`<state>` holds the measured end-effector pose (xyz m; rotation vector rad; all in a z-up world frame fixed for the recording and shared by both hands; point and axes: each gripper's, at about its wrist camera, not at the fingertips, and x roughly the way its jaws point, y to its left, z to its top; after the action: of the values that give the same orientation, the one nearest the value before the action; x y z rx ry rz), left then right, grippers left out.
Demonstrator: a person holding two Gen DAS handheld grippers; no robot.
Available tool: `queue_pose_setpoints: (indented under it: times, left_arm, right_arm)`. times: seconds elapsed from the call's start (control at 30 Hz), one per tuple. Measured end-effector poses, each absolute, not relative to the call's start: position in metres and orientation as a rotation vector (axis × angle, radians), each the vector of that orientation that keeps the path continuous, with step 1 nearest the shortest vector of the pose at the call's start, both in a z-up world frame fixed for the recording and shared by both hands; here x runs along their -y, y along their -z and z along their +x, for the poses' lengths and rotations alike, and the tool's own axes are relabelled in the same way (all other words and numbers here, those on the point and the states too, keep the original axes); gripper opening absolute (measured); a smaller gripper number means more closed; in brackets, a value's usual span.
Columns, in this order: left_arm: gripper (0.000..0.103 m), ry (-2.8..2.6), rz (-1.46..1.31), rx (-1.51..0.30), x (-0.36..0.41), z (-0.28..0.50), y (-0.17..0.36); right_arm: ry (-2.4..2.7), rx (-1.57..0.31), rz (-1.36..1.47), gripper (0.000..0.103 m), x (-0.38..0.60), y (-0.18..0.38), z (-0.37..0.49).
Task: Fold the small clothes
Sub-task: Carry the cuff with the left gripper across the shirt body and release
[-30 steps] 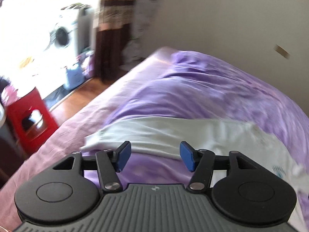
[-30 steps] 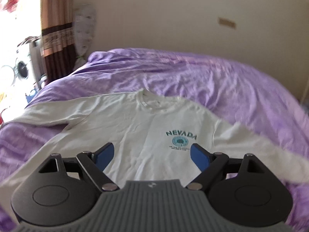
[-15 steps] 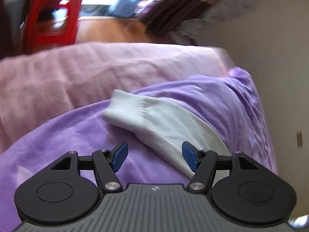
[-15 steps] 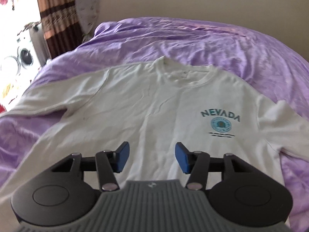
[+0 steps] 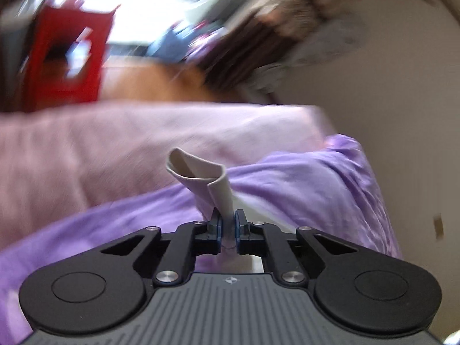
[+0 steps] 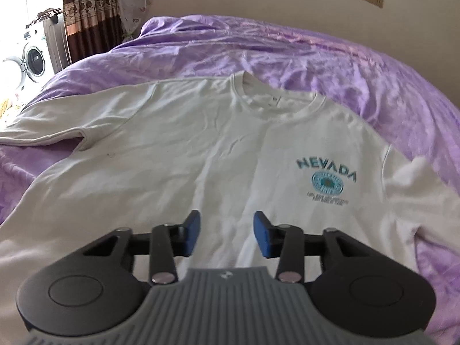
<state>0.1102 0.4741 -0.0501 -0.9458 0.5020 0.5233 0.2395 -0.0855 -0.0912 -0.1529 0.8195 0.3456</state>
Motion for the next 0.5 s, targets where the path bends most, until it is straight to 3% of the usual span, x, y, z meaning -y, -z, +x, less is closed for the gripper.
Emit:
queue_pose_setpoints:
  times: [0.3,0.5]
  left_arm:
    - [0.006,-0.244,-0.259,-0.371,-0.293,0.14,-0.087]
    - [0.006,-0.099,0.069,-0.384,-0.149,0.168,-0.078]
  right_arm:
    - [-0.332,-0.828,-0.085,0.035,0.101,0.088,0.223]
    - [-0.263,-0.815,0.013,0.035,0.137,0.08,0.207]
